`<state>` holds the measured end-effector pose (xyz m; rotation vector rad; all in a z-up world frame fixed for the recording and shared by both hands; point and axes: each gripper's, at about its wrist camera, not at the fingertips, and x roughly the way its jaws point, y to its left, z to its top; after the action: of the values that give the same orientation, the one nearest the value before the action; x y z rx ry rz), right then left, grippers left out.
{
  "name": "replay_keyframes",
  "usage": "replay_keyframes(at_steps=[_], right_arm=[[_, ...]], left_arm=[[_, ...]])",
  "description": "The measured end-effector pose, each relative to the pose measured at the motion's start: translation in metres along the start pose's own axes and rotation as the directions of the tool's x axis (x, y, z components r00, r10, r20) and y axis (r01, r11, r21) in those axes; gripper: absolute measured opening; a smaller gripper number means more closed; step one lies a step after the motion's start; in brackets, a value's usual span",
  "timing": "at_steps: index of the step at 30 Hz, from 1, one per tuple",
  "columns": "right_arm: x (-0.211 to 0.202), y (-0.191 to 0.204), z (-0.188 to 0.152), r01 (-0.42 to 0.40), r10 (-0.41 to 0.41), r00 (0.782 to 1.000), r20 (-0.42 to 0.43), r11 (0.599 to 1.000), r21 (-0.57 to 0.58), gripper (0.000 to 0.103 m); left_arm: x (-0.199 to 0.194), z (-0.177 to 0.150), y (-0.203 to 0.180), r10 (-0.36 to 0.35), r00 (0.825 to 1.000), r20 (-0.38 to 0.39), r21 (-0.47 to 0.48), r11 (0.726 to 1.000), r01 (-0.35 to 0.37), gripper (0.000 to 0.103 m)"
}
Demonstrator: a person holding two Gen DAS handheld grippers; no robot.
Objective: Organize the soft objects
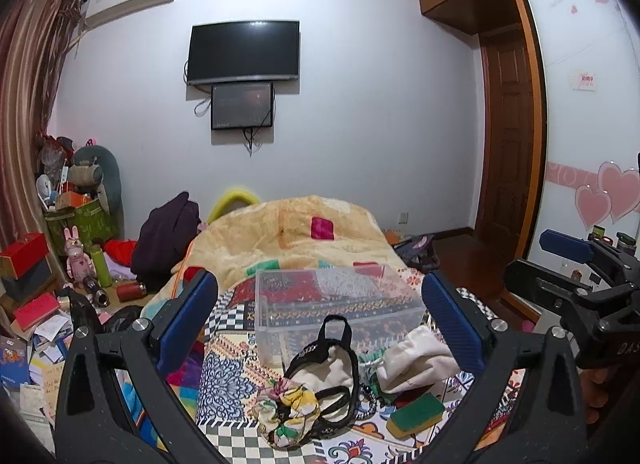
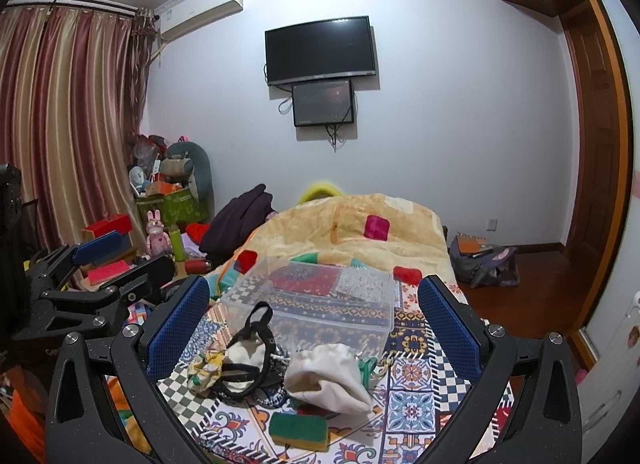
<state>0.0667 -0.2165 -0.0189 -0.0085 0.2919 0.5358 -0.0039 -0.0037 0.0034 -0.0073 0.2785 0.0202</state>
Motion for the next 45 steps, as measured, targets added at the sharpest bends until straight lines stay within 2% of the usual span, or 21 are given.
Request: replay_keyframes(at_steps=[7,12,14,16,20,24,31,33,34,38,39,45], right_arm=[[0.026,-0.015,-0.017,-0.011,0.017,0.991,-0.135,0.999,0.045,0.103],[0.046,-0.024,-0.037,-0.008,0.020,0.971,-0.237,0.998,0.055,0.103],[0.055,-0.027,-0.044,-0.006,0.021,0.963,-0.270,0.998,0.058,0.099],[0.061,-0.030,-0.049,-0.010,0.028,0.954,-0.298,0.998,0.062,0.094],[0.077,-0.035,-0.059,-0.025,0.050,0.934,-0.354,0.997,0.075,0.080],[0.089,-0.035,-0.068,-0.036,0.062,0.917,-0.395,0.997,0.075,0.067],[0.107,-0.031,-0.077,-0.055,0.083,0.890,-0.448,0.996,0.075,0.054],[0.112,-0.030,-0.081,-0.056,0.082,0.879,-0.469,0.996,0.070,0.040],[0.113,-0.029,-0.083,-0.058,0.084,0.875,-0.478,0.996,0.069,0.037],[0.112,-0.027,-0.085,-0.069,0.092,0.873,-0.480,0.995,0.067,0.022],[0.112,-0.028,-0.085,-0.070,0.093,0.874,-0.477,0.995,0.066,0.017],[0.101,-0.030,-0.076,-0.076,0.103,0.895,-0.434,0.994,0.079,0.011]], left_arm=[[0.019,-0.019,0.012,-0.002,0.994,-0.113,-0.005,1.000,0.001,0.103],[0.043,-0.041,0.029,-0.011,0.978,-0.210,-0.045,0.999,0.002,0.103],[0.055,-0.049,0.035,-0.014,0.969,-0.246,-0.069,0.998,-0.003,0.100],[0.066,-0.056,0.040,-0.022,0.959,-0.283,-0.087,0.996,-0.002,0.088],[0.085,-0.073,0.047,-0.034,0.937,-0.348,-0.112,0.994,-0.005,0.081],[0.098,-0.091,0.057,-0.042,0.912,-0.408,-0.138,0.990,-0.016,0.069],[0.114,-0.112,0.064,-0.082,0.877,-0.473,-0.167,0.986,0.001,0.048],[0.116,-0.115,0.063,-0.100,0.870,-0.483,-0.176,0.984,0.016,0.039],[0.118,-0.116,0.063,-0.111,0.867,-0.486,-0.181,0.983,0.025,0.035],[0.115,-0.117,0.058,-0.124,0.868,-0.481,-0.171,0.984,0.046,0.020],[0.114,-0.116,0.058,-0.127,0.869,-0.479,-0.170,0.984,0.051,0.012],[0.103,-0.107,0.052,-0.127,0.883,-0.452,-0.154,0.986,0.062,0.005]])
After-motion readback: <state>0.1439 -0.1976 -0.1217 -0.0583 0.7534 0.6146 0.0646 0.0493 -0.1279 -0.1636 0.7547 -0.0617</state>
